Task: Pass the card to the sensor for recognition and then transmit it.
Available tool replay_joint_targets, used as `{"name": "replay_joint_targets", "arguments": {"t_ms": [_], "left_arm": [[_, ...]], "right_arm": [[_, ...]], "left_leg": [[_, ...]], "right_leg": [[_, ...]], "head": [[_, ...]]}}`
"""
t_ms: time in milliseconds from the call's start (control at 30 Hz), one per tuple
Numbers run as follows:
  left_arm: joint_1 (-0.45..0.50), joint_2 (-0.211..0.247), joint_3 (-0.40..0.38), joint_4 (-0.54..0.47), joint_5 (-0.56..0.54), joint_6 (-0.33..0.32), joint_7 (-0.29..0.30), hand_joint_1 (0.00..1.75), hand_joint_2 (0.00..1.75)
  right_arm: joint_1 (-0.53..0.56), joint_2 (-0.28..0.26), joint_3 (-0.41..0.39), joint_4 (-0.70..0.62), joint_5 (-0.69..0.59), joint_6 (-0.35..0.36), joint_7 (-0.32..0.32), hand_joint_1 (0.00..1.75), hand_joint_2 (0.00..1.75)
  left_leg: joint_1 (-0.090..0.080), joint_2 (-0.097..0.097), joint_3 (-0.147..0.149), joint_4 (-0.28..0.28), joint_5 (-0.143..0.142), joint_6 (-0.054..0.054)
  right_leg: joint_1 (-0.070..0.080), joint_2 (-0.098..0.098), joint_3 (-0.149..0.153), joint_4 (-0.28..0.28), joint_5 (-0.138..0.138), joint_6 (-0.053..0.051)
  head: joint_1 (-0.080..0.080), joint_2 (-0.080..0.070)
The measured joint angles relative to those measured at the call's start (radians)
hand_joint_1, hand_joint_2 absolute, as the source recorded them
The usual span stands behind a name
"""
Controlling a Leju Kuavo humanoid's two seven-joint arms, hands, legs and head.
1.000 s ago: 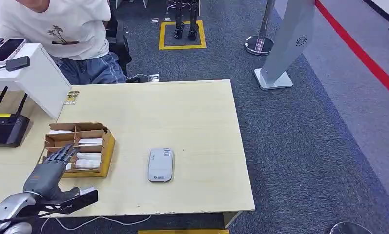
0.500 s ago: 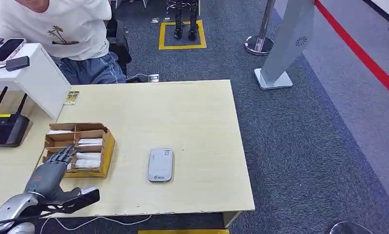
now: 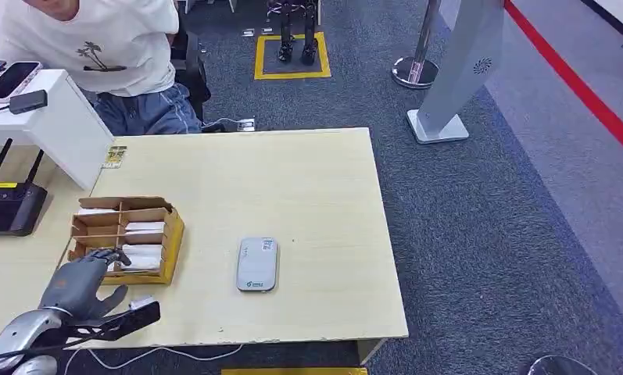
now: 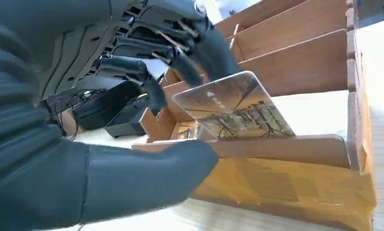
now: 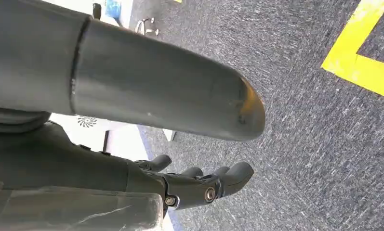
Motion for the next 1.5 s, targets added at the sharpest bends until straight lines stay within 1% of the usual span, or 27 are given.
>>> {"name": "replay_joint_targets", "arguments": {"t_ms": [200,600,800,900,1033,1167,1400,1500], "left_arm": [[0.000,-0.008,0.004,0.000,-0.005,0.016,-0.003,1.75,1.75],[0.000,-0.019,0.004,0.000,-0.012,0.021,-0.008,1.75,1.75],[0.001,-0.031,0.011,-0.001,-0.049,0.086,-0.012,1.75,1.75],[0.001,-0.039,0.036,-0.016,-0.066,0.121,-0.012,1.75,1.75],[-0.007,-0.048,0.079,-0.046,-0.084,0.153,-0.021,1.75,1.75],[-0.034,-0.051,0.113,-0.069,-0.087,0.159,-0.023,1.75,1.75],[-0.071,-0.060,0.160,-0.083,-0.082,0.163,-0.042,1.75,1.75],[-0.089,-0.071,0.176,-0.081,-0.096,0.168,-0.033,1.75,1.75]], "right_arm": [[0.000,0.000,0.000,0.000,0.000,0.000,0.000,0.00,0.00],[0.000,0.001,0.000,0.000,0.000,0.001,0.000,0.00,0.00],[0.001,0.001,0.000,0.000,0.000,0.003,-0.002,0.00,0.00],[0.003,0.001,0.000,0.000,0.000,0.003,-0.003,0.00,0.00],[0.005,0.002,0.001,0.000,0.000,0.003,-0.005,0.00,0.00],[0.005,0.002,0.002,0.000,0.000,0.003,-0.007,0.00,0.00],[0.006,0.003,0.008,0.000,0.003,0.003,-0.008,0.00,0.00],[0.006,0.004,0.011,0.000,0.007,0.011,-0.007,0.00,0.00]], "left_leg": [[0.000,0.000,0.000,0.000,0.000,0.000],[0.000,0.000,0.000,0.000,0.000,0.000],[0.000,0.000,0.000,0.000,0.000,0.000],[0.000,0.000,0.000,0.000,0.000,0.000],[0.000,0.000,0.000,0.000,0.000,0.000],[0.000,0.000,0.000,0.000,0.000,0.000],[0.000,0.000,0.000,0.000,0.000,0.000],[0.000,0.000,0.000,0.000,0.000,0.000]], "right_leg": [[0.000,0.000,0.000,0.000,0.000,0.000],[0.000,0.000,0.000,0.000,0.000,0.000],[0.000,0.000,0.000,0.000,0.000,0.000],[0.000,0.000,0.000,0.000,0.000,0.000],[0.000,0.000,0.000,0.000,0.000,0.000],[0.000,0.000,0.000,0.000,0.000,0.000],[0.000,0.000,0.000,0.000,0.000,0.000],[0.000,0.000,0.000,0.000,0.000,0.000]], "head": [[0.000,0.000],[0.000,0.000],[0.000,0.000],[0.000,0.000],[0.000,0.000],[0.000,0.000],[0.000,0.000],[0.000,0.000]]}}
